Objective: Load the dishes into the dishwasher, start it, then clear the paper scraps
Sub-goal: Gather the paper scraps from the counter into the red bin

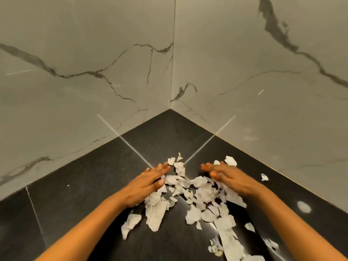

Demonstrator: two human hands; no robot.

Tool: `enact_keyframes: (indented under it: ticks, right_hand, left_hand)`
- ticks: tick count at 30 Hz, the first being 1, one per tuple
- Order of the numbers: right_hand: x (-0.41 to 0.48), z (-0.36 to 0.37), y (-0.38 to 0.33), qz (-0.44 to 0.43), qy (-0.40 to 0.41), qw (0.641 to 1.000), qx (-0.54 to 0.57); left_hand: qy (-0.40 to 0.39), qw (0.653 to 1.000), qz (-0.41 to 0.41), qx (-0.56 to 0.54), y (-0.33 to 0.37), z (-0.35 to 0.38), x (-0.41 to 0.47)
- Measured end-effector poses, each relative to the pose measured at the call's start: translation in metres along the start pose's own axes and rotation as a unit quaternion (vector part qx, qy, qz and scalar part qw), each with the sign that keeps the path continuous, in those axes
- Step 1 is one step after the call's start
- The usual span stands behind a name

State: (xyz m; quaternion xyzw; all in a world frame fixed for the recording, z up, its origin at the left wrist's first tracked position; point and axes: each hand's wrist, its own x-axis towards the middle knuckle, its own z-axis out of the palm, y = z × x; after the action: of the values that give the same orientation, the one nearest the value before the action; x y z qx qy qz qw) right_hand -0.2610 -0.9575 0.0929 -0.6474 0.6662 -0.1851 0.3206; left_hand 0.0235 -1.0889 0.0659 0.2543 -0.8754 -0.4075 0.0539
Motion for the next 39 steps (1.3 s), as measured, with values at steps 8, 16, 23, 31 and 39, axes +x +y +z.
enact_keyframes:
  ticks: [8, 16, 23, 31, 39]
  right_hand:
    - [-0.039, -0.022, 0.074, 0.198, 0.209, 0.958, -0.007]
    - [-0.024, -0.005, 0.051, 0.13, 0.077, 0.988, 0.028]
    - [-0.122, 0.039, 0.031, 0.09, 0.075, 0.992, 0.057]
    - [-0.214, 0.053, 0.001, 0.147, 0.211, 0.959, 0.12]
    - [-0.104, 0.057, -0.031, 0.178, 0.15, 0.968, -0.095]
  left_hand:
    - [0.1, 0.986, -0.099, 0.088, 0.029, 0.036, 0.083]
    - [0.04, 0.998, -0.023, 0.039, 0.07, 0.079, 0.102]
    - [0.004, 1.0, -0.008, 0.012, 0.103, 0.133, 0.03]
    - [0.072, 0.996, -0.043, -0.041, 0.126, 0.114, -0.053]
    - [0.278, 0.905, -0.314, 0.076, -0.014, 0.033, -0.154]
